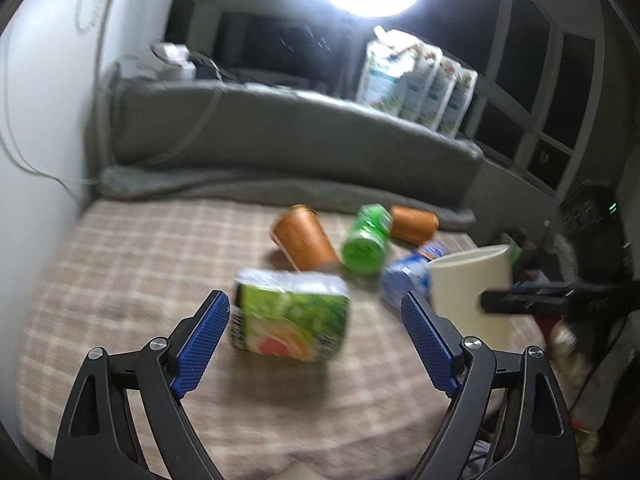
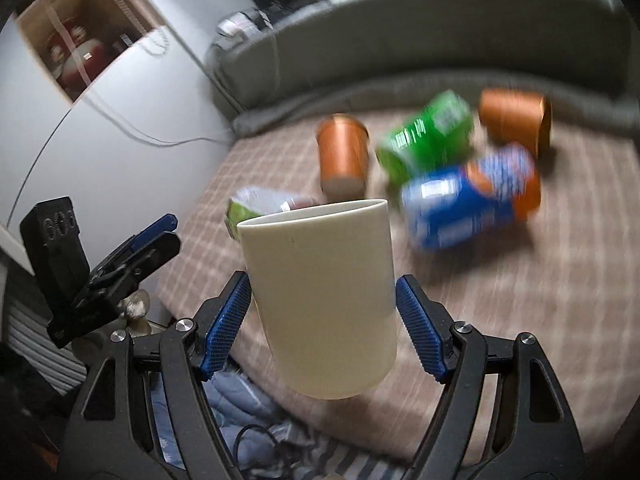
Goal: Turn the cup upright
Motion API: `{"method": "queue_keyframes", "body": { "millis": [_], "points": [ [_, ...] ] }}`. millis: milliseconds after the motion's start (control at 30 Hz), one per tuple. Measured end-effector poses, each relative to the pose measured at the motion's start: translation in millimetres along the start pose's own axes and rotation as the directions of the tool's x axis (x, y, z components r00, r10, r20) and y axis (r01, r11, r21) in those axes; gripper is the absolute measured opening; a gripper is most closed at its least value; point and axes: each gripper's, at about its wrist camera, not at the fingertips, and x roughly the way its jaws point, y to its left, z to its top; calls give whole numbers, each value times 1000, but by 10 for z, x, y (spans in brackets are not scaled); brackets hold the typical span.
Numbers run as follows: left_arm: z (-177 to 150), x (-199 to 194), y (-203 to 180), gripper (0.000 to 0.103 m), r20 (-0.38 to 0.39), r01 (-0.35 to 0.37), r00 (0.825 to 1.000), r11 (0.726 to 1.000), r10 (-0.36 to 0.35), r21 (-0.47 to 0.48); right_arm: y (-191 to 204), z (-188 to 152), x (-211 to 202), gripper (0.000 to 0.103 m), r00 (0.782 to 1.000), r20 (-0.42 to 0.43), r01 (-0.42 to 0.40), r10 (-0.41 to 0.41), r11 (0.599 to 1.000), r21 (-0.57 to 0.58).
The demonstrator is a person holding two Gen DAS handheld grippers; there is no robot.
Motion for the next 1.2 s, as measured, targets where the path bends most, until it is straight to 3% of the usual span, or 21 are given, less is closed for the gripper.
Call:
{"method": "queue_keyframes", "body": {
  "millis": [167, 367, 600, 800, 900, 1200],
  "points": [
    [-87, 90, -75, 88, -87, 63, 994, 997, -66, -37, -277, -155, 233, 77, 996, -64, -50, 59, 989, 136],
    [-152, 213, -107, 88, -180, 123, 974, 988, -138, -90, -447, -249, 436, 77, 983, -130, -99, 132, 967, 235],
    [-176, 395, -202, 88, -257, 152, 950, 982, -177, -114, -485, -222, 540, 78, 979, -145, -101, 142, 961, 258],
    [-166, 488, -194, 88, -284, 150, 941, 978, -186, -146, -489, -133, 575, 78, 982, -147, -80, 116, 969, 234],
    [-182, 537, -195, 88, -301, 155, 932, 973, -201, -169, -481, -111, 459, 79, 988, -112, -83, 108, 974, 213],
    [-229, 800, -324, 86, -382, 172, 885, 949, -267, -263, -537, -213, -150, 81, 999, 48, -21, 14, 986, 166]
  ]
}}
